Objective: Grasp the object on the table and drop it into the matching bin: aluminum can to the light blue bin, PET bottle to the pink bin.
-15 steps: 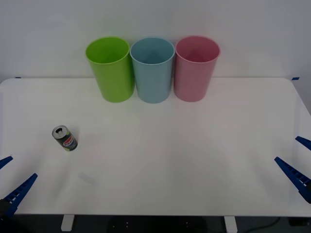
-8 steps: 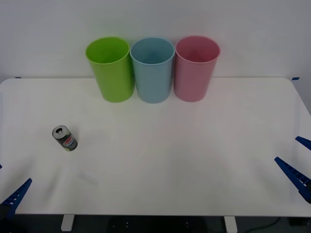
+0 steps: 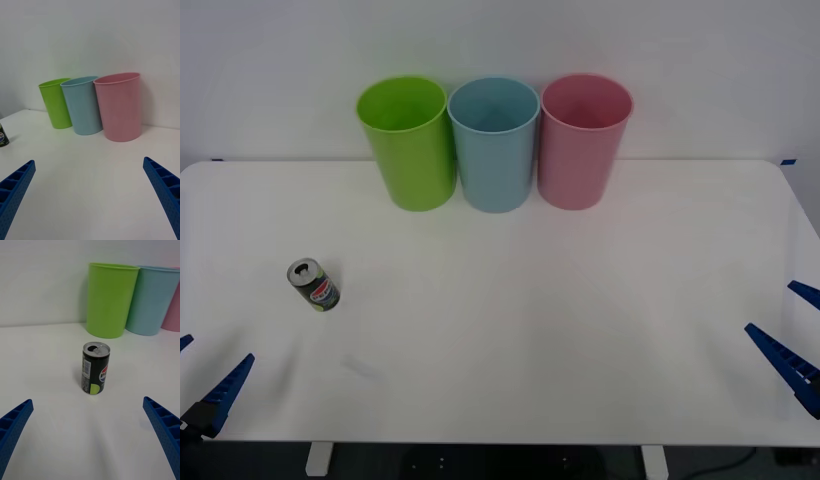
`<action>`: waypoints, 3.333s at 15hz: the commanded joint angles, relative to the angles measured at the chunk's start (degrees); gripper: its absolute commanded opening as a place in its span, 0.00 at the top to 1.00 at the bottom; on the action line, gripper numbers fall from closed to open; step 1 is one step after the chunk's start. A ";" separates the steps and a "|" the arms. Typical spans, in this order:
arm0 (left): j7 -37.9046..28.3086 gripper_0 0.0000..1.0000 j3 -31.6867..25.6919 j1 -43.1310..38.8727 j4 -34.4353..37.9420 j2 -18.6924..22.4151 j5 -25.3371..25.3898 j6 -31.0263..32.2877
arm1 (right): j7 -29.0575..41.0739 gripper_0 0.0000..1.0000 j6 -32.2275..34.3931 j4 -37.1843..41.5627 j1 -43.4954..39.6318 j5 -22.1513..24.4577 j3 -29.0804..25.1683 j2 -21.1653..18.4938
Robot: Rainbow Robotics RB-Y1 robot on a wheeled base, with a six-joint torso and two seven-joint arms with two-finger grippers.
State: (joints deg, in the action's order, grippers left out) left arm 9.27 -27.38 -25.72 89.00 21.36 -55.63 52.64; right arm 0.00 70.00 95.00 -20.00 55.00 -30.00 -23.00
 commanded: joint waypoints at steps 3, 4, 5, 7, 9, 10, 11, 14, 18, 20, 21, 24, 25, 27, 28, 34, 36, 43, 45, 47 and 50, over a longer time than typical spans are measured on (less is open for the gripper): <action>0.31 0.00 0.84 5.42 -4.36 -0.09 -4.05 -0.79 | 0.00 0.00 0.00 0.00 0.00 0.00 0.00 0.00; 0.49 0.00 1.01 6.82 -5.51 -0.44 -5.02 -1.05 | 0.00 0.00 0.00 0.00 0.00 0.00 0.00 0.00; 0.58 0.00 1.10 7.88 -6.30 -0.88 -6.16 -1.23 | 0.00 0.00 0.00 0.00 0.00 0.00 0.00 0.00; 1.02 0.00 1.45 10.60 -9.02 -1.76 -7.30 -1.23 | 0.00 0.00 0.00 0.00 0.00 0.00 0.00 0.00; 1.72 0.00 2.24 13.15 -12.10 -1.84 -7.56 -1.23 | 0.00 0.00 0.00 0.00 0.00 0.00 0.00 0.00; 2.25 0.00 2.51 14.65 -13.77 -1.93 -7.56 -1.23 | 0.00 0.00 0.00 0.00 0.00 0.00 0.00 0.00; 2.51 0.00 2.77 15.53 -14.65 -1.93 -7.83 -1.31 | 0.00 0.00 0.00 0.00 0.00 0.00 0.00 0.00; 3.57 0.00 3.39 18.69 -17.46 -2.02 -8.88 -1.84 | 0.00 0.00 0.00 0.00 0.00 0.00 0.00 0.00; 7.26 0.00 4.09 23.61 -23.44 -2.02 -8.88 -2.28 | 0.00 0.00 0.00 0.00 0.00 0.00 0.00 0.00; 7.52 0.00 4.53 25.37 -24.84 -2.11 -9.41 -2.98 | 0.00 0.00 0.00 0.00 0.00 0.00 0.00 0.00; 7.52 0.00 4.71 25.90 -24.93 -2.55 -9.41 -3.51 | 0.00 0.00 0.00 0.00 0.00 0.00 0.00 0.00; 7.70 0.00 4.79 27.39 -24.93 -4.22 -11.17 -5.62 | 0.00 0.00 0.00 0.00 0.00 0.00 0.00 0.00; 7.70 0.00 4.71 27.74 -24.84 -4.66 -11.34 -5.97 | 0.00 0.00 0.00 0.00 0.00 0.00 0.00 0.00; 7.52 0.00 4.88 28.62 -25.02 -5.01 -12.22 -6.94 | 0.00 0.00 0.00 0.00 0.00 0.00 0.00 0.00; 7.70 0.00 4.97 29.41 -25.81 -5.01 -12.22 -7.03 | 0.00 0.00 0.00 0.00 0.00 0.00 0.00 0.00; 8.93 0.00 5.41 33.63 -30.64 -5.01 -12.40 -7.47 | 0.00 0.00 0.00 0.00 0.00 0.00 0.00 0.00; 9.28 0.00 5.50 33.89 -31.17 -5.01 -12.40 -7.47 | 0.00 0.00 0.00 0.00 0.00 0.00 0.00 0.00; 9.72 0.90 5.50 33.89 -31.17 -5.01 -12.22 -7.47 | 0.00 0.00 0.00 0.00 0.00 0.00 0.00 0.00; 9.54 1.00 5.50 33.89 -31.17 -5.01 -12.13 -7.47 | 0.00 0.00 0.00 0.00 0.00 0.00 0.00 0.00; 9.37 1.00 5.50 33.89 -31.17 -5.01 -12.05 -7.47 | 0.00 0.00 0.00 0.00 0.00 0.00 0.00 0.00; 9.28 1.00 5.58 33.89 -31.08 -4.92 -11.61 -7.47 | 0.00 0.00 0.00 0.00 0.00 0.00 0.00 0.00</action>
State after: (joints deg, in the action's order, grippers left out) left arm 18.56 -21.86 8.24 57.88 16.37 -67.39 45.11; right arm 0.00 70.00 95.00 -20.00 55.00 -30.00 -23.00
